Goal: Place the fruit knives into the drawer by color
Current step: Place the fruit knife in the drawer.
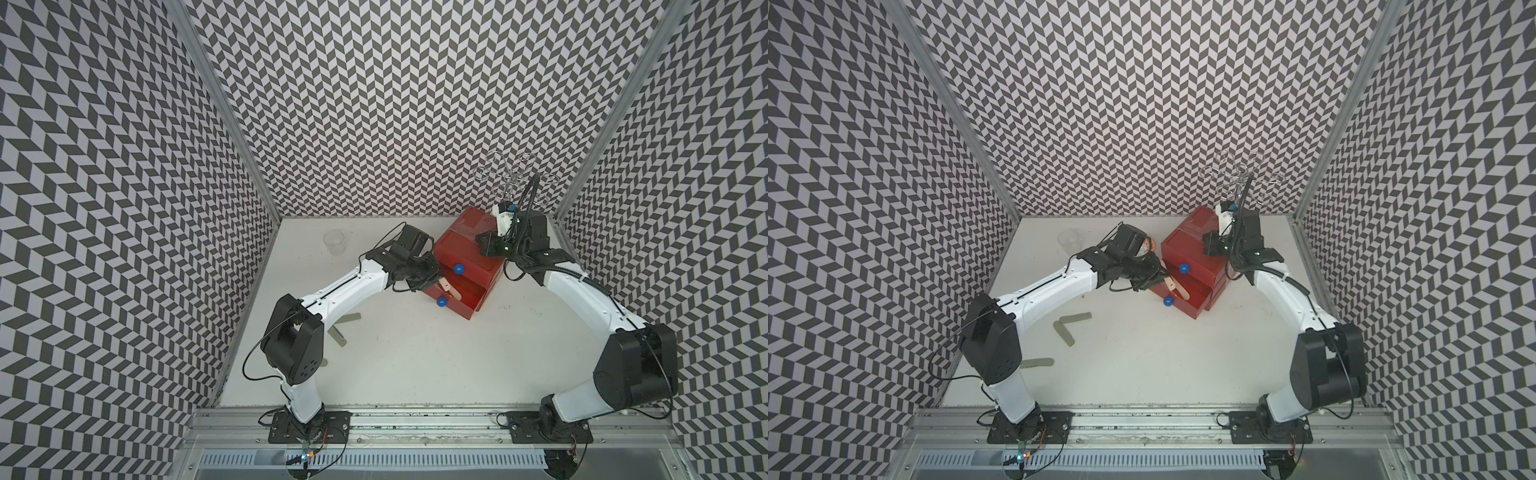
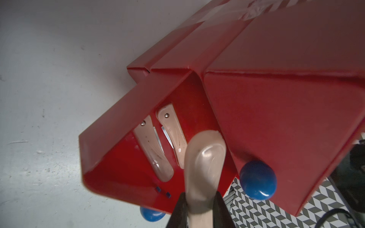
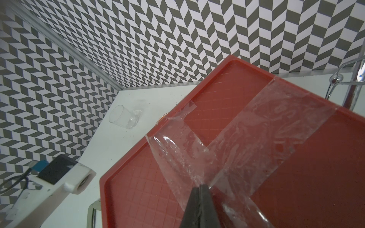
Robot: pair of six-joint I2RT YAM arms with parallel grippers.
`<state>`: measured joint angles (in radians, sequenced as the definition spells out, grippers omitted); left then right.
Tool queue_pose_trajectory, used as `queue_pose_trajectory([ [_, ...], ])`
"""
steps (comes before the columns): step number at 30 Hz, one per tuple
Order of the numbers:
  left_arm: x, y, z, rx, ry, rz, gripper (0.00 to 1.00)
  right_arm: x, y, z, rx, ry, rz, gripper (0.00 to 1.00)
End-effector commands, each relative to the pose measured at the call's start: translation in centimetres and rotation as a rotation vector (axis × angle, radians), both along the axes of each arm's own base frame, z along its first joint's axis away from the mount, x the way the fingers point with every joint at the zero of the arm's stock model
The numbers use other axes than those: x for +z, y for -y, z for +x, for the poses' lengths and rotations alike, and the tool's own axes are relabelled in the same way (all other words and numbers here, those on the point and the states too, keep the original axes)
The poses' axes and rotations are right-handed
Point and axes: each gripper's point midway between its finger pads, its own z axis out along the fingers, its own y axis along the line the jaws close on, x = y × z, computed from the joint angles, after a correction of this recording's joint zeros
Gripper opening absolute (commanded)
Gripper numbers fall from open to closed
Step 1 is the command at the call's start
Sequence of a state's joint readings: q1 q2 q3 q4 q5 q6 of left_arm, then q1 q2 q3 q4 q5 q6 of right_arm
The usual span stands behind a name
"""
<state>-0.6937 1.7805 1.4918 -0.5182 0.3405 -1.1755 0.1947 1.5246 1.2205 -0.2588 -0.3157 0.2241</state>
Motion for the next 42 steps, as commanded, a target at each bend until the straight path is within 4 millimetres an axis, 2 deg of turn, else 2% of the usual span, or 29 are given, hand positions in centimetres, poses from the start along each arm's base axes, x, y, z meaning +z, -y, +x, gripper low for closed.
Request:
queue_pose_trajectory([
  [1, 1.8, 1.8, 0.3, -0.02, 0.037, -0.065, 0.07, -9.9, 2.1, -4.3, -0.043, -0.364, -0.115, 0.01],
  [20, -1.0, 3.2, -0.2, -0.044, -0.003, -0.049, 0.07, -10.4, 2.1, -4.5, -0.044, -0.374, -0.115, 0.01],
  [29, -1.7, 3.3, -0.3, -0.043, -0.01, -0.036, 0.17, -10.4, 2.1, -4.5, -0.044, -0.372, -0.116, 0.01],
  [35, -1.9, 3.3, -0.3, -0.046, -0.009, -0.031, 0.18, -10.4, 2.2, -4.5, -0.044, -0.373, -0.117, 0.01],
  [42, -2.1, 3.1, -0.3, -0.039, -0.011, -0.021, 0.23, -10.3, 2.1, -4.5, -0.043, -0.372, -0.116, 0.01],
])
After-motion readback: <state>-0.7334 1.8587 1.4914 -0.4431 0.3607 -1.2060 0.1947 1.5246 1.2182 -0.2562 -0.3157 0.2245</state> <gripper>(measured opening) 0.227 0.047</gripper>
